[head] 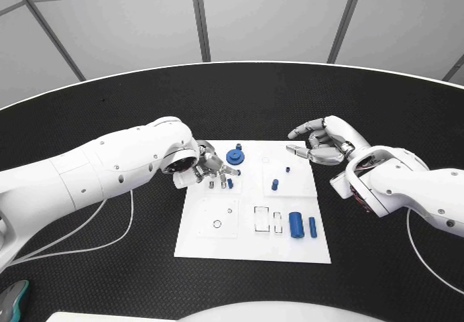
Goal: Assemble the parts on the task board
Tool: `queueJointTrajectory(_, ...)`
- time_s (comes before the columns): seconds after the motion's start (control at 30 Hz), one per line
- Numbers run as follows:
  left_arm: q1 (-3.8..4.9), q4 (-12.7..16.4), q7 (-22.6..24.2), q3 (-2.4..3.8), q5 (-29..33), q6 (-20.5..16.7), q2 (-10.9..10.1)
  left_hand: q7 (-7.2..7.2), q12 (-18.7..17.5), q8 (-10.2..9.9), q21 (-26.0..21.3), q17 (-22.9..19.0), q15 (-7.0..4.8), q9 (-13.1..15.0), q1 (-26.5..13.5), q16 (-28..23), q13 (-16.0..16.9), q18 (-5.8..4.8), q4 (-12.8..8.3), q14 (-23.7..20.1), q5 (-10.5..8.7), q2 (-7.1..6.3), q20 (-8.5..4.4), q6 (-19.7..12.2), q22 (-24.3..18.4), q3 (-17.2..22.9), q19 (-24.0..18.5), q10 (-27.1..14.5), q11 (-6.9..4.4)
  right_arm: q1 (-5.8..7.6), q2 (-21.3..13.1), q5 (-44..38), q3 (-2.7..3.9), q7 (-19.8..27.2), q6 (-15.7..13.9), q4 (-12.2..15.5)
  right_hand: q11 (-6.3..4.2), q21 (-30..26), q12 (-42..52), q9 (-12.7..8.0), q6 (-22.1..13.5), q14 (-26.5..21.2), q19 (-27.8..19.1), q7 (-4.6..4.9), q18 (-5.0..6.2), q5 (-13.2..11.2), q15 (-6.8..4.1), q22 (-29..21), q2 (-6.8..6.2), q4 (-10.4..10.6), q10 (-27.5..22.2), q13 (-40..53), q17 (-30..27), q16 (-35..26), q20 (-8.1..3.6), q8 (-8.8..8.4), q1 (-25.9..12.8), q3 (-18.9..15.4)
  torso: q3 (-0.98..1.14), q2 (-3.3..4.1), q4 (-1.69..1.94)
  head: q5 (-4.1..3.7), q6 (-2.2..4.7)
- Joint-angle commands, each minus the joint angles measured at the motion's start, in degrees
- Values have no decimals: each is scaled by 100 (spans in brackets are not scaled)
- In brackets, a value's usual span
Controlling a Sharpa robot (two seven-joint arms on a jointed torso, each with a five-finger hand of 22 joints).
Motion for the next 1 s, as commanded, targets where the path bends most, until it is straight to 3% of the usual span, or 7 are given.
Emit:
queueJointTrajectory(0.03,0,-20,-7,0,-12,30,21,-8,38,39,31,1203,-45,17,82,25,9,-87,-6,499,3,-3,-21,-38,10,10,37,-13,-30,0,3,0,0,-3,4,-1,-39,-29,-21,6,31,528,306,-5,46,29,-43,1000,33,21,-2,685,1183,-29,-25,19,27,3,-1,4,-1,-3,-23)
queueJointTrajectory(0.23,-1,-78,-26,-1,-23,82,78,-9,48,46,35,1203,-45,27,101,25,19,-88,-7,499,3,2,-22,-38,17,18,38,-7,-31,0,10,0,0,-6,11,-1,-40,-31,-21,7,33,527,305,-6,46,36,-45,998,38,21,0,685,1180,-31,-27,22,34,7,-8,0,2,-6,-32)
queueJointTrajectory(1.0,-4,-238,-96,-2,-54,237,202,-16,80,75,56,1206,-50,62,161,26,51,-95,-8,500,4,17,-24,-31,57,43,51,16,-37,0,43,0,0,-33,61,-24,-42,-32,-19,8,37,528,306,-7,46,44,-46,998,44,22,4,686,1181,-31,-29,27,40,10,-1,2,-1,-6,-70)
